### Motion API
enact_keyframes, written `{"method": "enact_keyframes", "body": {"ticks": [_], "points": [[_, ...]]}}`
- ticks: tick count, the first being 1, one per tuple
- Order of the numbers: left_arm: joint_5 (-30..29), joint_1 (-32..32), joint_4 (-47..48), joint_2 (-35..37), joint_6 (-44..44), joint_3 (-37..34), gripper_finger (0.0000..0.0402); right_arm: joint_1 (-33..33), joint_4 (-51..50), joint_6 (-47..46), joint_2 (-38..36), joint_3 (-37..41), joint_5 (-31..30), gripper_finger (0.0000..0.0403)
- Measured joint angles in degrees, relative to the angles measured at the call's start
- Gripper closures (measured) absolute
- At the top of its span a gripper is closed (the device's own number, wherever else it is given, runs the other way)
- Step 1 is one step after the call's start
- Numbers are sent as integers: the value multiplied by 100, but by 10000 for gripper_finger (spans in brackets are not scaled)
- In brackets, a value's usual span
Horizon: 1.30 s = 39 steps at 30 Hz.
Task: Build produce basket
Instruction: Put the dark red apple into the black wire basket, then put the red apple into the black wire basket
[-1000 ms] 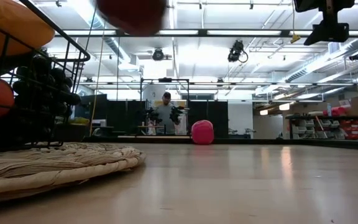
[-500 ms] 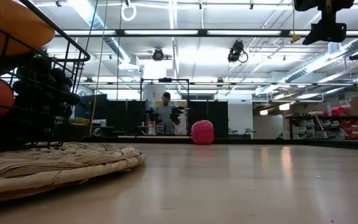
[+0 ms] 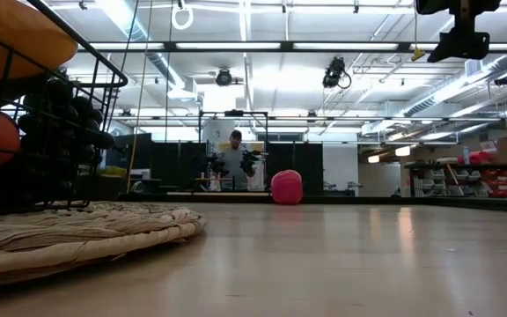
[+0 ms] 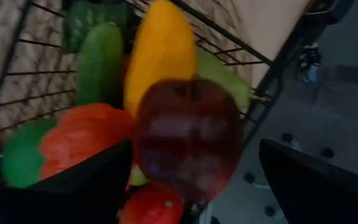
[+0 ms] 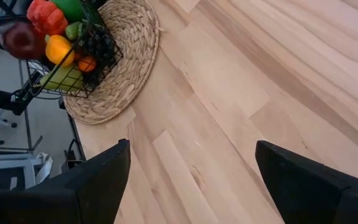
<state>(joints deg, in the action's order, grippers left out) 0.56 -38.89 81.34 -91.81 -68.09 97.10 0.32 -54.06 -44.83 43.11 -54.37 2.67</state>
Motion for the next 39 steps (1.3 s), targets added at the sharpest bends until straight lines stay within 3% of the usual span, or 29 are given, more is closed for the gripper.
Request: {"method": "enact_keyframes", "body": {"ticks": [7, 14, 21, 24, 30, 33, 39], "points": [[207, -192, -46, -2, -144, 0, 45, 0, -1, 93, -1, 0, -2, 54], [-379, 312, -158, -2, -97, -2, 45, 0, -2, 152, 0, 0, -12, 54], [-1820, 1646, -973, -2, 712, -2, 45, 0, 355, 15, -1, 0, -179, 54], [-2133, 2384, -1355, -2, 1333, -2, 45, 0, 661, -155, 0, 0, -312, 54], [-2167, 3757, -2083, -39, 3158, -2, 45, 0, 766, -445, 0, 0, -582, 54], [-1850, 4355, -2384, -122, 3871, -11, 45, 0, 725, -493, 4, 0, -624, 54], [-1444, 5349, -2836, -551, 3956, -4, 45, 0, 676, -772, 192, -2, -764, 54]]}}
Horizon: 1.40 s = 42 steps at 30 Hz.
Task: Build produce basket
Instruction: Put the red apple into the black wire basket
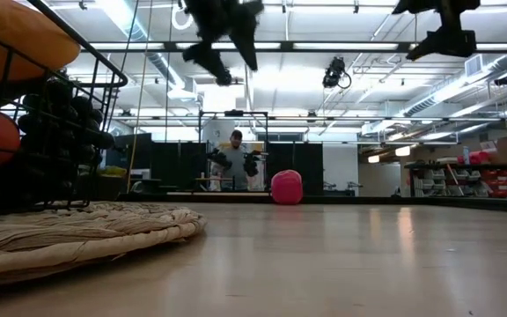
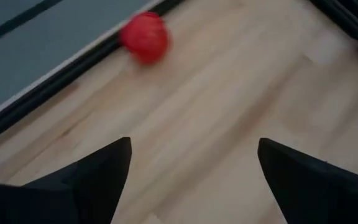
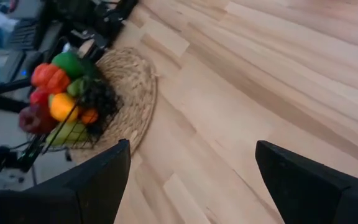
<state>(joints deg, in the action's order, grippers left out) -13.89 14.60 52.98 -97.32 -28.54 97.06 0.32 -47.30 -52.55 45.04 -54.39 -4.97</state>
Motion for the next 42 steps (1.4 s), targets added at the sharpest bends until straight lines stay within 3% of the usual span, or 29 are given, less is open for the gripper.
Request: {"method": "enact_keyframes", "body": {"ticks": [6, 16, 24, 32, 38, 42], "points": [[399, 612, -754, -525, -231, -1, 45, -7, 177, -193, 408, 0, -170, 54], [393, 1093, -2868, -1523, -428, 0, 45, -11, 776, -572, 1037, 0, -161, 54], [379, 1166, -3105, -2254, -809, 2, 45, -11, 823, -976, 1087, 0, 36, 54], [414, 1170, -3553, -2345, -960, 2, 45, -11, 821, -1100, 1062, 0, 55, 54], [1036, 1149, -3504, -2219, -934, 2, 45, -177, 823, -1010, 1065, 0, -220, 54], [1219, 1207, -3498, -1769, -702, 2, 45, -577, 830, -890, 1122, 0, -406, 54]]}}
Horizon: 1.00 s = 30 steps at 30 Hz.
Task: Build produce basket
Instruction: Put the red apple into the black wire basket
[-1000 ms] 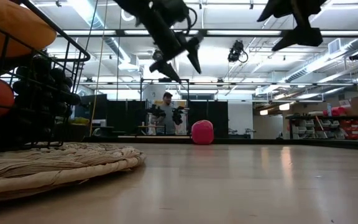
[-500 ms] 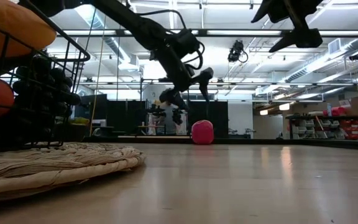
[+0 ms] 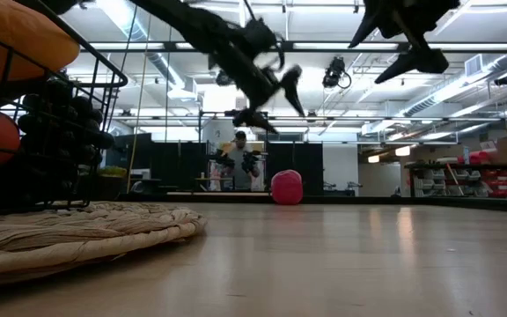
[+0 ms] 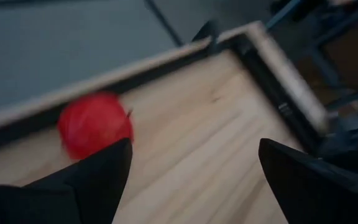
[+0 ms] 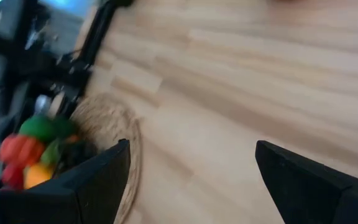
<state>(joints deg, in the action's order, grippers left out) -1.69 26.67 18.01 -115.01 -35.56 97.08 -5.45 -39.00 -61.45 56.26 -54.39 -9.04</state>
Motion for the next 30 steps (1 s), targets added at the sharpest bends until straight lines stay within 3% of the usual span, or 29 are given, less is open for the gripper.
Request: {"method": "enact_keyframes", "body": {"ticks": [5, 11, 17, 21, 30], "points": [[-128, 225, 204, 786, 397, 13, 45, -699, 343, 386, 426, 0, 256, 54], [-149, 383, 544, 1433, 477, 13, 45, -1396, 1758, 893, 1539, -26, 1017, 54], [-112, 370, 1097, 1923, 502, 13, 45, -2032, 1938, 1596, 2902, -999, 1351, 54], [-111, 254, 1365, 2149, 561, 12, 45, -2385, 1479, 2110, 3805, -2051, 1310, 54], [-104, -156, 2121, 2466, 547, 11, 45, -2996, -325, 2130, 5456, -3950, 1368, 54]]}}
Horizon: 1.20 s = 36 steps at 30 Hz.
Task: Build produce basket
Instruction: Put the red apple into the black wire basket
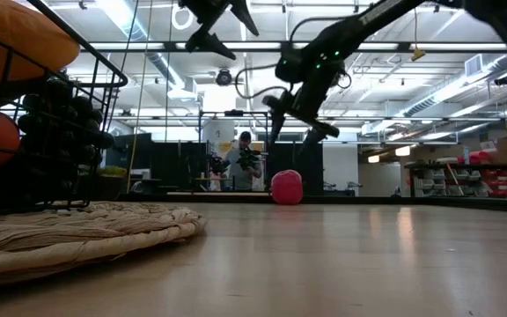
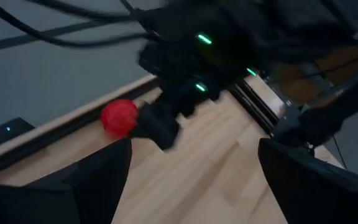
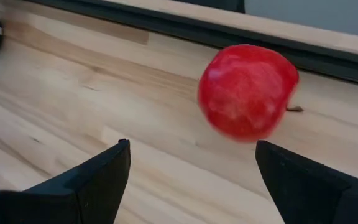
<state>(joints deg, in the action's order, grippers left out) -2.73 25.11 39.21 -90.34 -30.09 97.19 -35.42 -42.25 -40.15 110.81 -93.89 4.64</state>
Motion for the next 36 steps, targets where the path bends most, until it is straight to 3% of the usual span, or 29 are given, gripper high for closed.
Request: {"method": "enact_keyframes", "body": {"ticks": [8, 26, 36], "points": [[3, -400, 119, 15, -348, 0, 45, -380, -313, 258, 630, -657, 293, 54], [-224, -734, 260, 15, -981, -2, 45, -698, -150, 285, 692, -607, -9, 54], [-222, -891, 266, 15, -1171, -2, 45, -715, -225, 124, 1212, -609, 655, 54]]}}
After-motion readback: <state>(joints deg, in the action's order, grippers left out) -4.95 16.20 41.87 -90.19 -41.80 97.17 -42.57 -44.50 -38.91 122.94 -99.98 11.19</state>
